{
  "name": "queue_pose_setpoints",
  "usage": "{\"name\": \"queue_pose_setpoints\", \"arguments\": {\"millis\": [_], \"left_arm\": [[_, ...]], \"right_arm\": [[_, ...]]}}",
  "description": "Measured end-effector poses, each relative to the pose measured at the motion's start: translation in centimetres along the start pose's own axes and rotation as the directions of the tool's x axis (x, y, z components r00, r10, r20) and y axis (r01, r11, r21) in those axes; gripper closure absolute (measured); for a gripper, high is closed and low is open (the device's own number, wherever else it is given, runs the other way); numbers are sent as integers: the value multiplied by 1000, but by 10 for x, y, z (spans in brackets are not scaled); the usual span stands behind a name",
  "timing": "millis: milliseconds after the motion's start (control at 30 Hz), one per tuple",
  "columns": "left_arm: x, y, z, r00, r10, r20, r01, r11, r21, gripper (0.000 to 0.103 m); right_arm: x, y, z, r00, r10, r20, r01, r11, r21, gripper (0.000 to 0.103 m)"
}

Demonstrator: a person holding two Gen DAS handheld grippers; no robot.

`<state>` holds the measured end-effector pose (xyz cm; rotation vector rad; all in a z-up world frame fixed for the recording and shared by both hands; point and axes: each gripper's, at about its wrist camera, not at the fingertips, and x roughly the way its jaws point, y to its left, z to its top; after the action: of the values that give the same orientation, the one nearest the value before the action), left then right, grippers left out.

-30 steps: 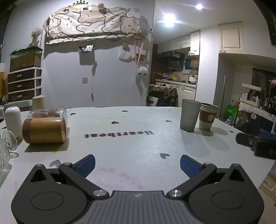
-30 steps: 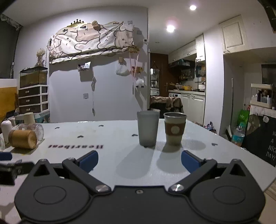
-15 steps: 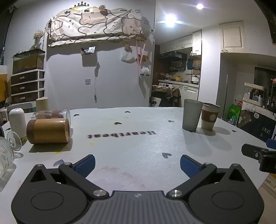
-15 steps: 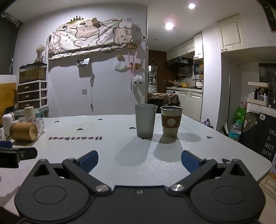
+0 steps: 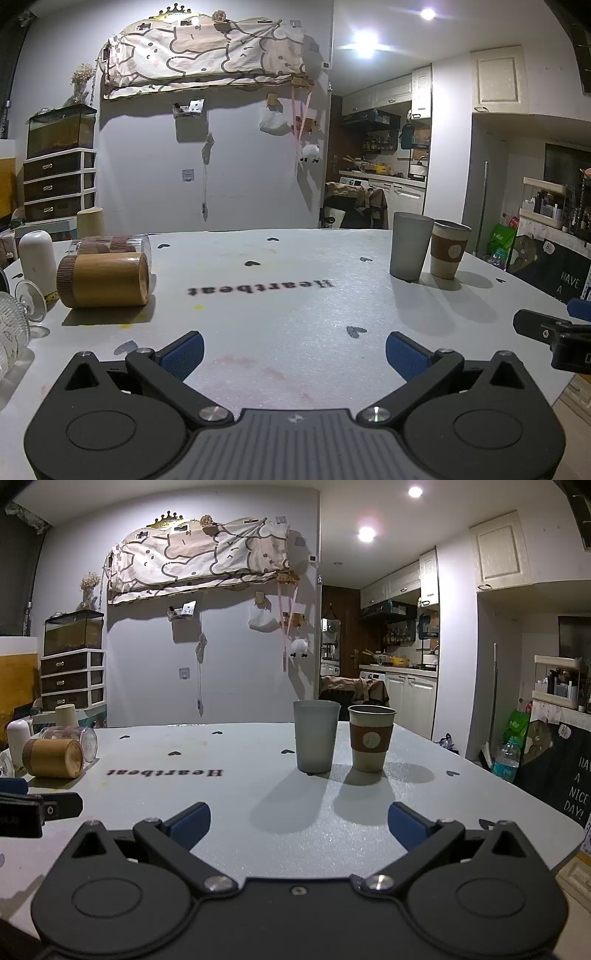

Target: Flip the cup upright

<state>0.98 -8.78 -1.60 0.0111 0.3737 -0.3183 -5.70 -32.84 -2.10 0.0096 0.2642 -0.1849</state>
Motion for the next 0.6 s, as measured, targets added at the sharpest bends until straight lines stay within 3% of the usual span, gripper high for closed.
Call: {"name": "queue_pose_setpoints", "arguments": {"millis": [600], "left_arm": [[0, 0, 0, 1000, 1, 0, -1, 1000, -1, 0]], "right_arm": [[2, 0, -1, 1000, -4, -4, 4, 1000, 0, 0]]}}
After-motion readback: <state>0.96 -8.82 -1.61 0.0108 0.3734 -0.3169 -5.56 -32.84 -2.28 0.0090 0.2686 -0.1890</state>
